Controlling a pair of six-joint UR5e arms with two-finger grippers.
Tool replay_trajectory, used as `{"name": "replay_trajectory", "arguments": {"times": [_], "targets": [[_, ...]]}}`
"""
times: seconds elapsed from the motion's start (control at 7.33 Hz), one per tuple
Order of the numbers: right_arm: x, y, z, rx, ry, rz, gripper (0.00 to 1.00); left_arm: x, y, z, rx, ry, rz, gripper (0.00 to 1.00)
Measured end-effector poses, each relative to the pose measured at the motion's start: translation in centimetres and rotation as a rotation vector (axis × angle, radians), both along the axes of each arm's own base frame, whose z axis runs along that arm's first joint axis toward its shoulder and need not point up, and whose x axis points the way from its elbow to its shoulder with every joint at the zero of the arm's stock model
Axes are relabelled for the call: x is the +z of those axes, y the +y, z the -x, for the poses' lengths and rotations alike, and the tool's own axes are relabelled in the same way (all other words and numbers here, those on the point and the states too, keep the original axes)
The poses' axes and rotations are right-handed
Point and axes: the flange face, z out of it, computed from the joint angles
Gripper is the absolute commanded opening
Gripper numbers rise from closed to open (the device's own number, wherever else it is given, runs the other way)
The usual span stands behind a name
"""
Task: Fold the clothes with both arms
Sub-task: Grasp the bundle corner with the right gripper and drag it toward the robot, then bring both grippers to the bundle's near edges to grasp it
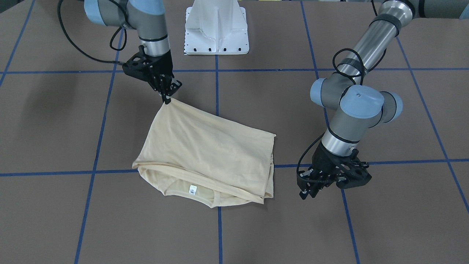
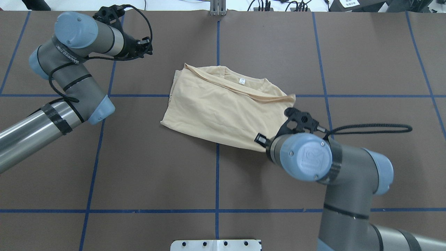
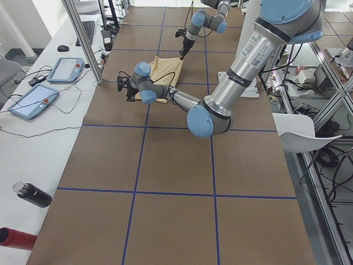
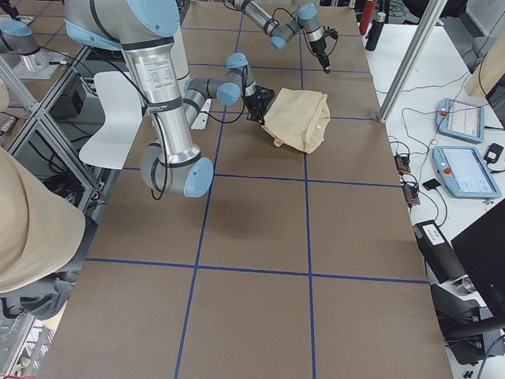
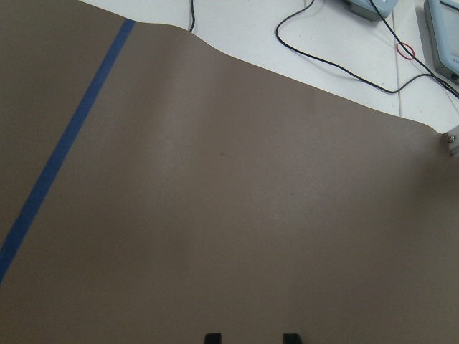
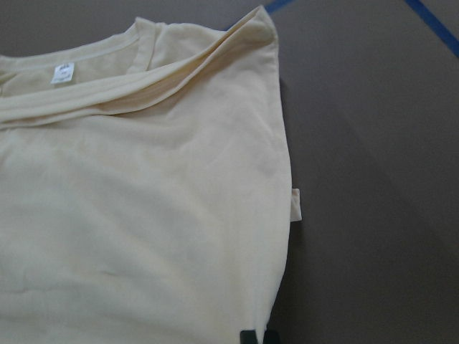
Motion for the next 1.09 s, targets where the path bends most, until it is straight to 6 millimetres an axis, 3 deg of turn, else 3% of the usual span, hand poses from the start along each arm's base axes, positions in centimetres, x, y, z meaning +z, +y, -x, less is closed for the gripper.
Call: {"name": "replay_trajectory", "arguments": {"times": [0.14,0.27,0.41,0.55,0.82,1.09], "targets": [[-1.5,5.5,-0.2,-0.075,0.005,0.028,0.99,-0.7,1.6,0.7,0.024,0.039,0.01,0.41],[-2.6,10.1,-0.4,-0.138,0.014,0.046,1.0,-1.6,2.8,1.1,0.032,0.079,0.032,0.42],[-2.9,13.5,-0.1,-0.161,0.025,0.054,1.0,-2.5,4.2,1.1,0.04,0.121,0.059,0.43],[-3.3,15.0,-0.1,-0.143,0.022,0.053,1.0,-3.1,6.5,0.7,0.056,0.16,0.088,0.46],[-4.6,13.1,-2.1,-0.078,-0.016,0.051,1.0,-5.2,12.5,-1.0,0.084,0.229,0.171,0.48],[-5.7,9.4,-3.7,-0.016,-0.042,0.046,1.0,-6.9,19.2,-6.2,0.066,0.168,0.257,0.48]]}}
